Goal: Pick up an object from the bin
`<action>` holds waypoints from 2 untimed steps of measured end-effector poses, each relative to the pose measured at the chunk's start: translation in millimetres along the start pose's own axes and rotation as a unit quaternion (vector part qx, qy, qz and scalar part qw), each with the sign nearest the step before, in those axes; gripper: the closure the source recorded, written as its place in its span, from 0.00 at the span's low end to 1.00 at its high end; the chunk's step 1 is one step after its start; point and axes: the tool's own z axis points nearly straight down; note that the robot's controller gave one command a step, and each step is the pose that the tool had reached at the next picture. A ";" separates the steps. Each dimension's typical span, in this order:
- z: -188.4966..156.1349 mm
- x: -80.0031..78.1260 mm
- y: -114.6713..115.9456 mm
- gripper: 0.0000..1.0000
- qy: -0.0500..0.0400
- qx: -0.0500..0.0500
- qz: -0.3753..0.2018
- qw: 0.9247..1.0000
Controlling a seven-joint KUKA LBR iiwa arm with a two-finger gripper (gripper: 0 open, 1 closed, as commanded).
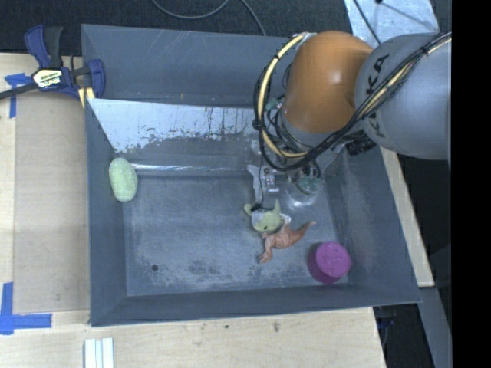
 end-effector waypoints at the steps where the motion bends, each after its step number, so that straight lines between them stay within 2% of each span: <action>1: 45.1 8.5 -30.0 0.00 -0.004 0.000 -0.075 0.997; 2: 81.7 40.5 -58.0 0.00 -0.001 0.001 0.009 1.000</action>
Offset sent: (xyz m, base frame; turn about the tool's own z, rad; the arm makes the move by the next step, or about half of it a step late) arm -0.0562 -0.0659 -0.0929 0.1253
